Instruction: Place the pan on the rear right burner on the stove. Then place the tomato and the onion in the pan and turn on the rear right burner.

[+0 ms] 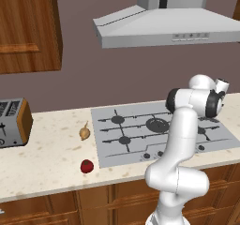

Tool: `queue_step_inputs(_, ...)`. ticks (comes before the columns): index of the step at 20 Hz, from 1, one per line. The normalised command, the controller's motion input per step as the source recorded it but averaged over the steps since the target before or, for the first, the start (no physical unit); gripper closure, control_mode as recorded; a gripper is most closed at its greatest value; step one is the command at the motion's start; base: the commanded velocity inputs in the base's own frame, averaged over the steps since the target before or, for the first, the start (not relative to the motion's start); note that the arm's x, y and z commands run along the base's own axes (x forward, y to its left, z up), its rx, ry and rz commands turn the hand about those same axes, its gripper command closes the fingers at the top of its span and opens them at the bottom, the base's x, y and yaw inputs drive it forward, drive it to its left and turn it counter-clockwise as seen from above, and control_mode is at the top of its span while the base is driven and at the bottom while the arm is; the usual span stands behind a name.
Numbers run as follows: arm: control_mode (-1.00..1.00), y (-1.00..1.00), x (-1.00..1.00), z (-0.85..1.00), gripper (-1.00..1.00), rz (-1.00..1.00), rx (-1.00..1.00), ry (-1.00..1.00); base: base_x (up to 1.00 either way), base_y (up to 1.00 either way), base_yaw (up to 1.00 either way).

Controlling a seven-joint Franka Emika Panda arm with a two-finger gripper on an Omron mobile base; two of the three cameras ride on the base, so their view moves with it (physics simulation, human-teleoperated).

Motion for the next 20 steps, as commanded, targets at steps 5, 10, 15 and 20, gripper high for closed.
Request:
queue_step_inputs(5, -1.00, 0.00, 0.00, 0.00, -1.00, 0.00, 0.00, 0.00, 0.00, 0.00, 0.00)
queue_step_inputs(10, -1.00, 0.00, 0.00, 0.02, -1.00, 0.00, 0.00, 0.00, 0.00, 0.00, 0.00)
queue_step_inputs(15, -1.00, 0.01, -0.20, 0.44, -1.00, 0.00, 0.00, -0.03, 0.00, 0.00, 0.00)
queue_step_inputs(20, -1.00, 0.05, -0.50, 0.51, -1.00, 0.00, 0.00, -0.08, 0.00, 0.00, 0.00)
